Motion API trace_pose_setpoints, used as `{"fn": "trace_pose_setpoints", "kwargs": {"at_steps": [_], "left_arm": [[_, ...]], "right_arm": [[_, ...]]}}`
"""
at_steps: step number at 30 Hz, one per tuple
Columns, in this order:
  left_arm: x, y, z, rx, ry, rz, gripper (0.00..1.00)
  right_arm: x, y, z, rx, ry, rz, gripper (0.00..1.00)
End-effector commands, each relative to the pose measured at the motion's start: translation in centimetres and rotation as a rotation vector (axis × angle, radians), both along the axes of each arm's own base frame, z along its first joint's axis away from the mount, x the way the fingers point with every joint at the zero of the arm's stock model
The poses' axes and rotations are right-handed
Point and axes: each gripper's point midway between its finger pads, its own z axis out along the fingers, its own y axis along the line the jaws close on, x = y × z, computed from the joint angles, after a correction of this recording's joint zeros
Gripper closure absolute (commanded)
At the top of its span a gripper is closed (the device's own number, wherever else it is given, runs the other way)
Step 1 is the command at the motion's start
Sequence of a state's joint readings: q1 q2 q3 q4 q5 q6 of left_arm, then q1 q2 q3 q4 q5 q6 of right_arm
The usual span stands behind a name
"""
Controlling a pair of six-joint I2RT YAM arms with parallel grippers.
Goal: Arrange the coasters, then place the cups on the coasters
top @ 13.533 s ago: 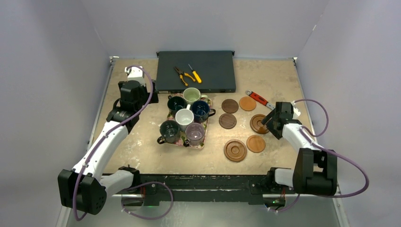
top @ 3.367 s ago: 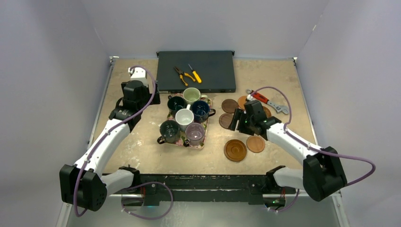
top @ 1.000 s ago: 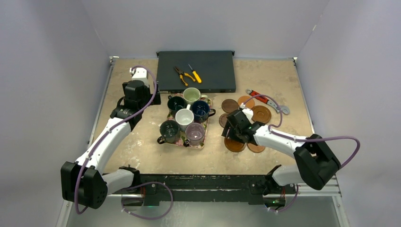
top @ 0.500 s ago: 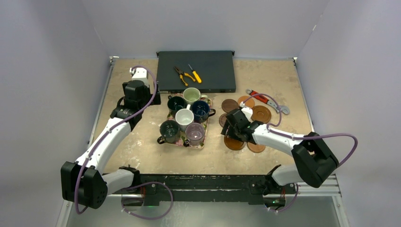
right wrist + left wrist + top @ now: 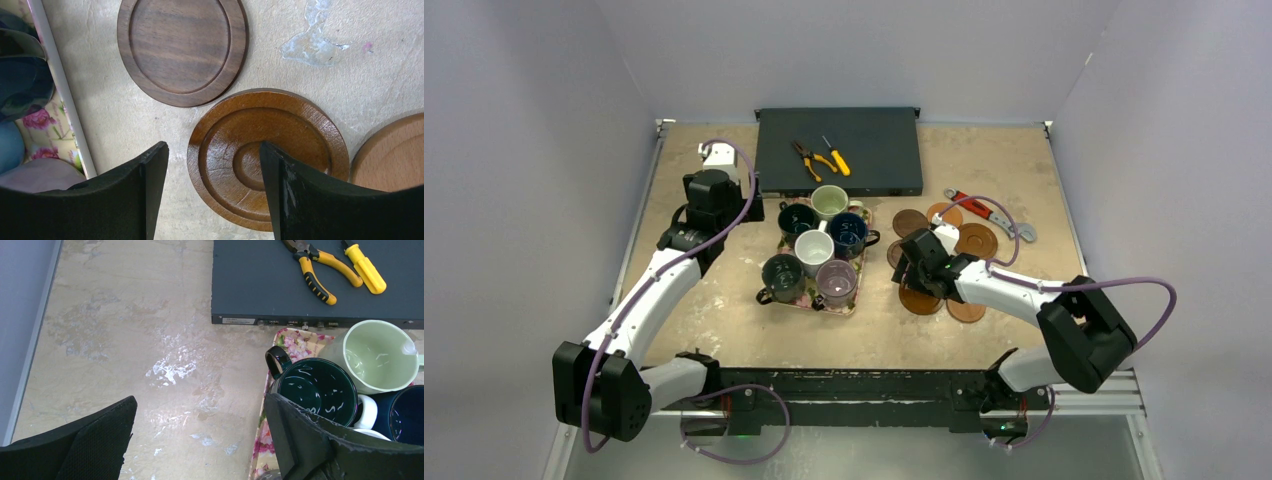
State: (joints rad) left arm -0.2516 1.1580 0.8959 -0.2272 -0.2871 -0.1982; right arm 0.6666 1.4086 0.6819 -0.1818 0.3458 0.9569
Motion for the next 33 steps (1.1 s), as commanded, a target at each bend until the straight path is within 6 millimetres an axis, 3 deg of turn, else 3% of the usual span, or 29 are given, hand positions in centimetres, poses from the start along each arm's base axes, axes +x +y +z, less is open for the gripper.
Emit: {"fn": "trace_pose_setpoints", "kwargs": {"at_steps": [1, 8, 14, 21, 27, 33], "left_arm": [[0.7, -0.6, 2.1, -0.018, -0.050, -0.013, 0.00], [0.7, -0.6, 2.1, -0.021, -0.050, -0.015, 0.01], [0.7, -0.6, 2.3, -0.023, -0.056, -0.016, 0.01], [0.5, -0.7, 2.6, -0.028, -0.063, -0.019, 0.01], [0.4, -0.6, 2.8, -0.027, -0.068, -0.016, 0.01], [0.3, -0.5, 2.9, -0.029, -0.073, -0.015, 0.01]], "right_arm": [[0.9, -0.4, 0.8, -0.020, -0.025, -0.030, 0.30], [1.2, 0.3, 4.7, 0.024, -0.108, 0.048, 0.24], [-1.1, -1.2, 6.2, -0.017, -0.064, 0.091, 0.20], [-2.2, -4.7, 5.1, -0.061, -0.018, 0.004, 0.25], [-1.1, -6.6, 3.1, 0.052, 0.008, -0.073, 0.30], [-0.3, -8.0, 1.4, 0.016, 0.021, -0.135, 0.41]]}}
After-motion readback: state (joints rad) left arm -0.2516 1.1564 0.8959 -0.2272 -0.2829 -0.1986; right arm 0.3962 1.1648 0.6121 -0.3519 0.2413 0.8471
